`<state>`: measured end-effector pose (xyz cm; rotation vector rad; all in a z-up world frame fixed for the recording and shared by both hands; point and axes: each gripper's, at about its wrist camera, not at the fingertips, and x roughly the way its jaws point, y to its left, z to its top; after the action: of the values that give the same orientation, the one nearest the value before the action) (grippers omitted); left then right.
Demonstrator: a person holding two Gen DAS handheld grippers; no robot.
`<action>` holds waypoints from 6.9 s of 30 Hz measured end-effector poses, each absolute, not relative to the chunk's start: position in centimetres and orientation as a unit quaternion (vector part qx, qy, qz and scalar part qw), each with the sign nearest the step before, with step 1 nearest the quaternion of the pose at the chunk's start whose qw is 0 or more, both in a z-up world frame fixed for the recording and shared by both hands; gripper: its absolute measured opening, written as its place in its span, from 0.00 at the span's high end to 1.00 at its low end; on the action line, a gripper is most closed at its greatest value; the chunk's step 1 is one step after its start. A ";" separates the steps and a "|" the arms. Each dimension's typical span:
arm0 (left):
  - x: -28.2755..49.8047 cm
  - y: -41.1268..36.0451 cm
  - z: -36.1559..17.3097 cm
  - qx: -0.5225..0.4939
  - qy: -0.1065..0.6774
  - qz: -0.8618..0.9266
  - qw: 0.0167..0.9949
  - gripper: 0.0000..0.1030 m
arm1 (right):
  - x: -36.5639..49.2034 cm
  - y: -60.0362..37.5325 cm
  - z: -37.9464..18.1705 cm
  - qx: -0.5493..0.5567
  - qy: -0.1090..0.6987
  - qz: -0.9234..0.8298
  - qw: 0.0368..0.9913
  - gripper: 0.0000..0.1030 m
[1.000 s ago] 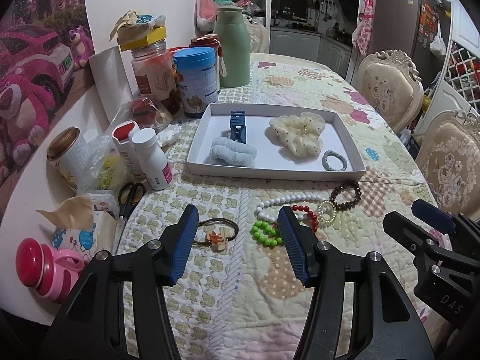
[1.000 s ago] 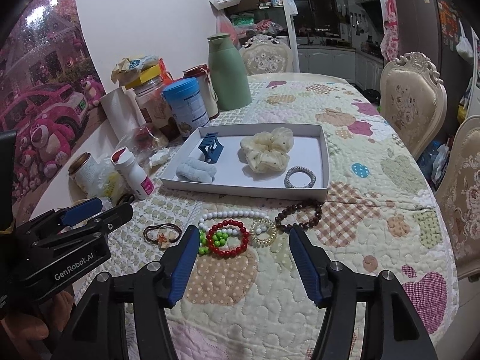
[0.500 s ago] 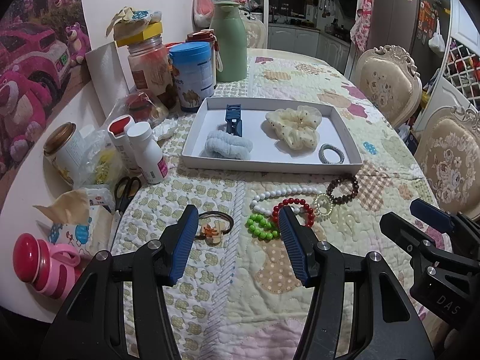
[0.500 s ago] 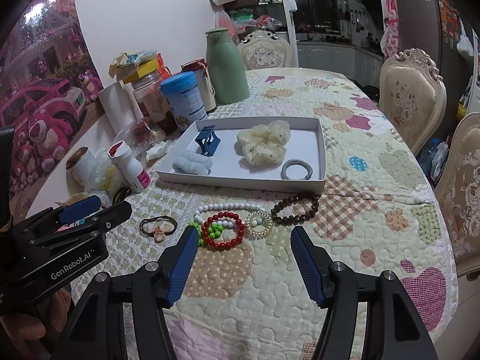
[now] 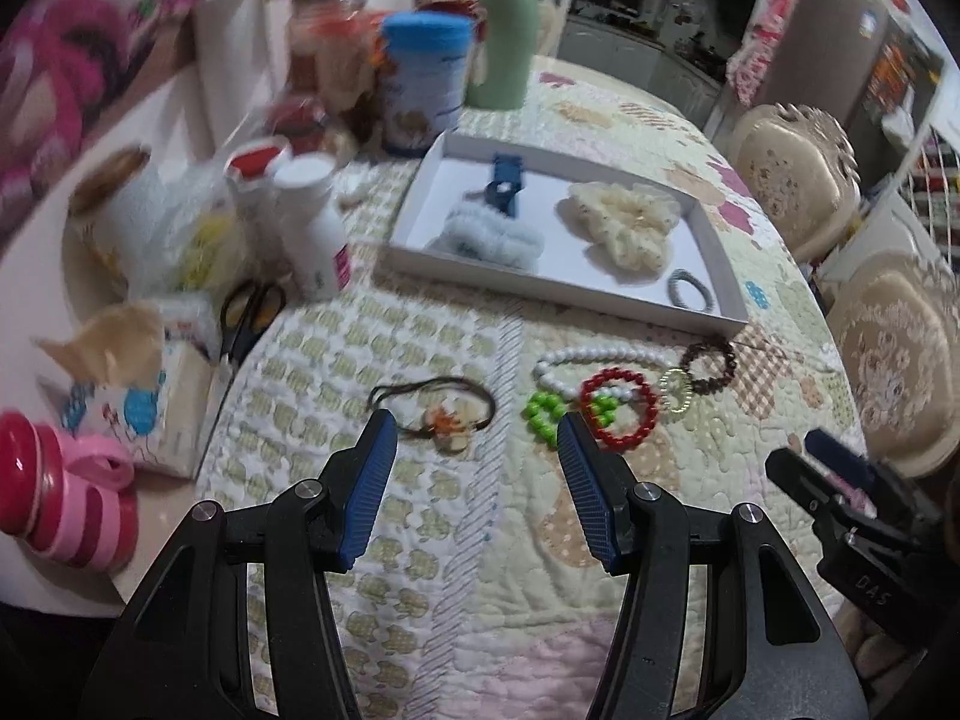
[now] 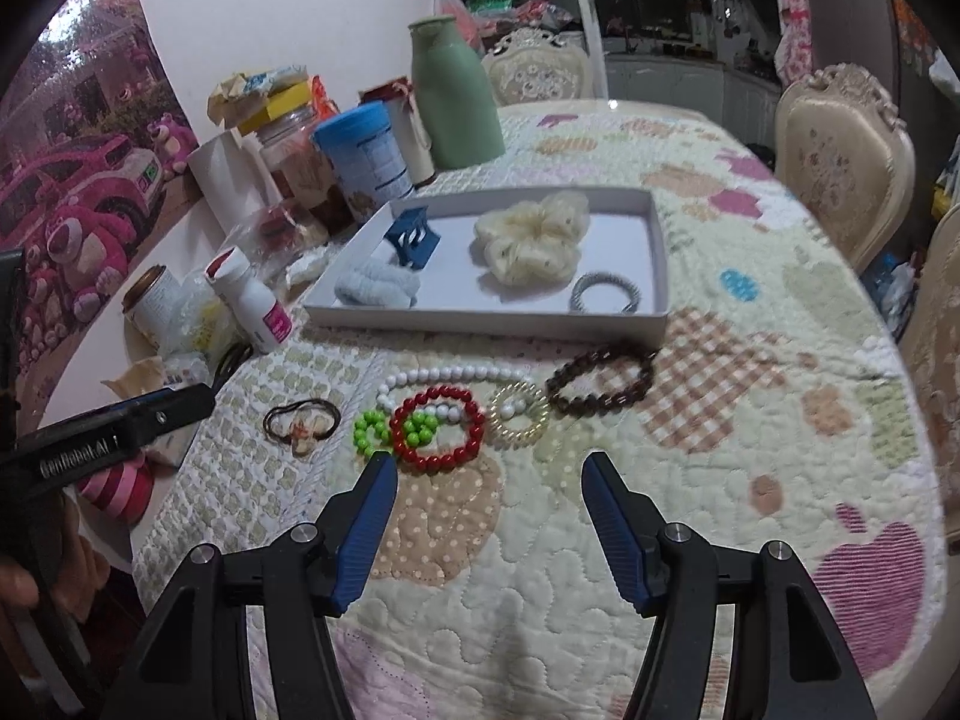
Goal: Organize jewelry
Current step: 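Grasp the red bead bracelet with the right gripper while the left gripper closes on the brown charm hair tie, then carry the red bracelet and charm hair tie into the white tray and open both grippers, then lift both open grippers out of the tray back over the remaining jewelry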
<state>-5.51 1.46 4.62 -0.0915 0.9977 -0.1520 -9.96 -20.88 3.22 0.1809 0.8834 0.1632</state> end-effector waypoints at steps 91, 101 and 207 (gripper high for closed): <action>8.7 -5.3 6.2 0.035 0.446 -0.152 0.881 0.64 | 2.3 -23.9 8.1 0.072 0.392 0.105 0.911 0.91; 11.6 -6.5 5.0 0.034 0.457 -0.152 0.876 0.64 | 4.9 -22.4 7.4 0.068 0.405 0.112 0.905 0.91; -8.1 -5.7 10.0 0.049 0.364 -0.058 0.928 0.50 | -11.6 -21.9 9.5 0.077 0.365 0.052 0.927 0.57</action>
<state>-8.14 -5.71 9.96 0.1008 0.7468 -0.1183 -11.58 -21.85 9.49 0.1588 0.7476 0.1060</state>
